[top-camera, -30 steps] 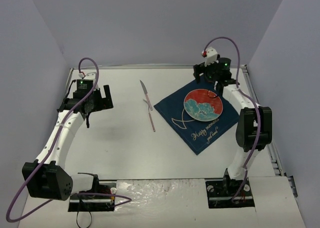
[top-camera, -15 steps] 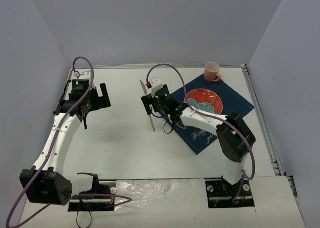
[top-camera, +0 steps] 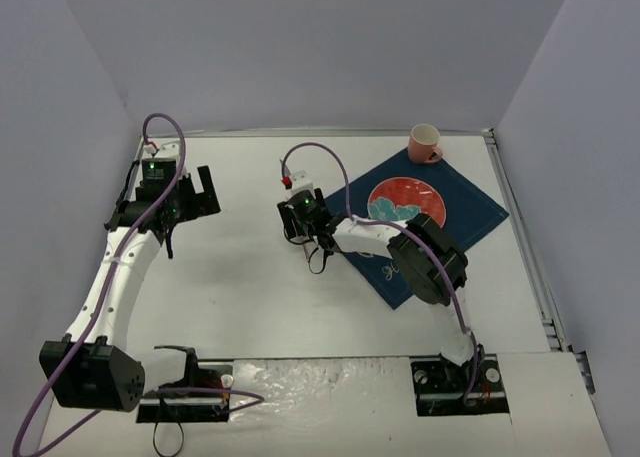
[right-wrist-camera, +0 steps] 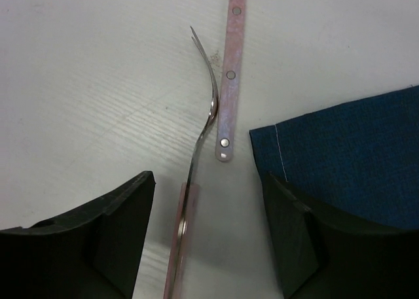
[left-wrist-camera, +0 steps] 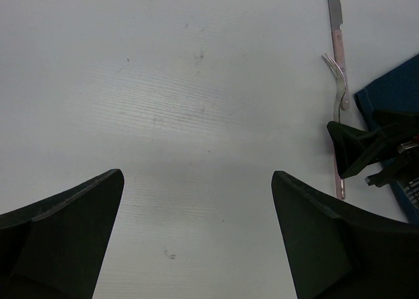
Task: Set the dinner table for one person
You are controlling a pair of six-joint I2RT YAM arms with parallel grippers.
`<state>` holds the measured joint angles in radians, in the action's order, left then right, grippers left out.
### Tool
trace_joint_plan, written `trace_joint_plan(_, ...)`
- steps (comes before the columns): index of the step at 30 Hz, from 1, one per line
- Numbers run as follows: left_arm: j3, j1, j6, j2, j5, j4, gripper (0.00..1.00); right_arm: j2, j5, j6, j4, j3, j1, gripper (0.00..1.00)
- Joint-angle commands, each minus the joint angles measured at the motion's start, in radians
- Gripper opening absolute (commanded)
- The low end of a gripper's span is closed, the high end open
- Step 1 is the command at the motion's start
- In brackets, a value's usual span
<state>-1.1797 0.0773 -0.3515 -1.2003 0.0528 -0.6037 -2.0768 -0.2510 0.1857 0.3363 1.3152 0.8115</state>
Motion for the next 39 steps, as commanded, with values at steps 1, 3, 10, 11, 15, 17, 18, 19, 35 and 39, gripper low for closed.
trace_joint_plan(1, -0.012, -0.007, -0.008, 0.032, -0.002, 0.035, 0.94, -0.038, -0.058, 0.037, 0.046, 0.104, 0.012, 0.57)
trace_joint_plan(3, -0.012, -0.007, -0.007, 0.031, -0.002, 0.035, 0.93, -0.055, -0.062, 0.043, 0.046, 0.125, 0.014, 0.54)
trace_joint_plan(10, -0.012, -0.011, -0.008, 0.031, 0.003, 0.036, 0.94, -0.107, -0.083, 0.061, 0.041, 0.153, 0.015, 0.35)
trace_joint_plan(11, -0.012, -0.012, -0.008, 0.031, 0.004, 0.036, 0.94, -0.109, -0.086, 0.062, 0.042, 0.153, 0.015, 0.33)
trace_joint_plan(15, -0.012, -0.014, -0.009, 0.032, 0.007, 0.037, 0.93, -0.107, -0.084, 0.062, 0.056, 0.143, 0.015, 0.16)
trace_joint_plan(17, -0.011, -0.014, -0.007, 0.033, 0.007, 0.037, 0.93, -0.101, -0.071, 0.061, 0.064, 0.137, 0.014, 0.03)
trace_joint_plan(18, -0.011, -0.016, -0.007, 0.033, 0.007, 0.038, 0.93, -0.099, -0.065, 0.06, 0.058, 0.135, 0.014, 0.0)
trace_joint_plan(19, -0.011, -0.016, -0.007, 0.033, 0.007, 0.038, 0.94, -0.095, -0.061, 0.059, 0.056, 0.13, 0.014, 0.0)
trace_joint_plan(35, -0.008, -0.019, -0.002, 0.028, 0.028, 0.043, 0.93, 0.116, 0.644, 0.212, 0.076, -0.098, -0.032, 0.0)
trace_joint_plan(39, -0.007, -0.019, -0.001, 0.025, 0.029, 0.044, 0.93, 0.089, 0.754, 0.238, 0.104, -0.14, -0.036, 0.0)
